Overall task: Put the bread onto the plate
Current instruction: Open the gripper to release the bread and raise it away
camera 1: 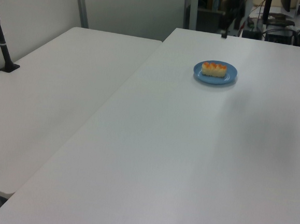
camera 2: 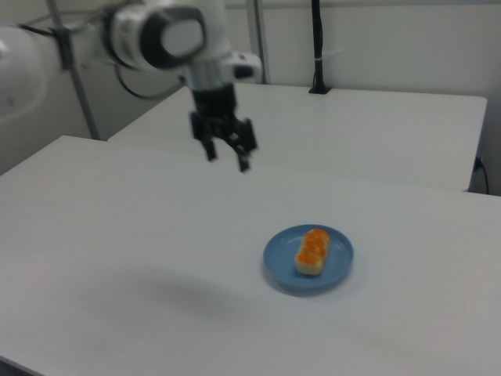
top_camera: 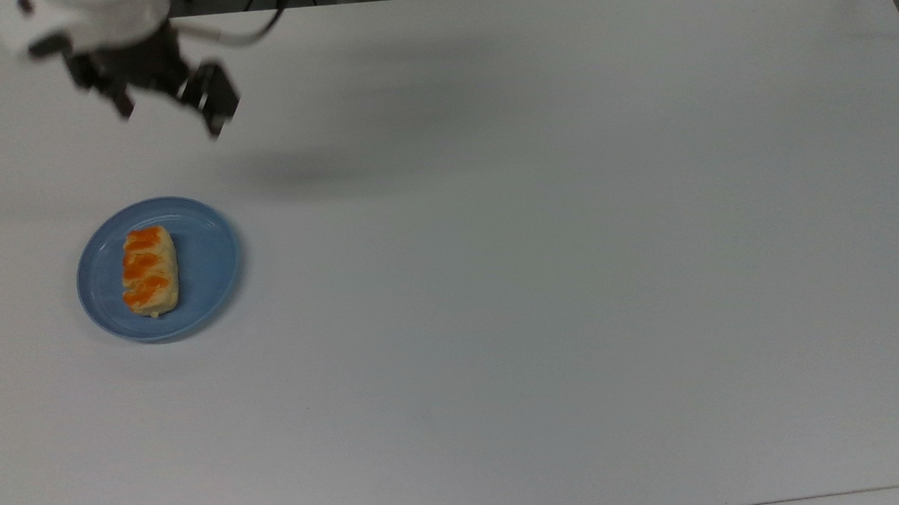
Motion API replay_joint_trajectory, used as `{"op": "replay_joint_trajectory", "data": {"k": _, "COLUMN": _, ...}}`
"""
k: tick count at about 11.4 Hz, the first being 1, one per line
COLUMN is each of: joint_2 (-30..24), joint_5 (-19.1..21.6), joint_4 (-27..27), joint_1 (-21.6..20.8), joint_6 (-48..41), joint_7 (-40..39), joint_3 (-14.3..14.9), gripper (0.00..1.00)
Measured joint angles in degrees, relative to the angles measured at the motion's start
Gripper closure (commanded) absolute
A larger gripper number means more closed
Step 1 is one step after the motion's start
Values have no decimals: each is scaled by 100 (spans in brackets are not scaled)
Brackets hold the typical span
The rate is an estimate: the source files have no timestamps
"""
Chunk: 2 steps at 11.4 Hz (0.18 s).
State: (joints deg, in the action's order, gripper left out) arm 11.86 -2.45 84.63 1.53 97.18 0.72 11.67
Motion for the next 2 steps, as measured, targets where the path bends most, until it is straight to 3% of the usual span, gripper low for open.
{"op": "replay_joint_trajectory", "data": {"k": 2, "joint_2": -863, "joint_5": -2, "joint_4": 171, "joint_1": 78, "joint_6": -805, "joint_7": 103, "joint_3": -502, "gripper": 0}}
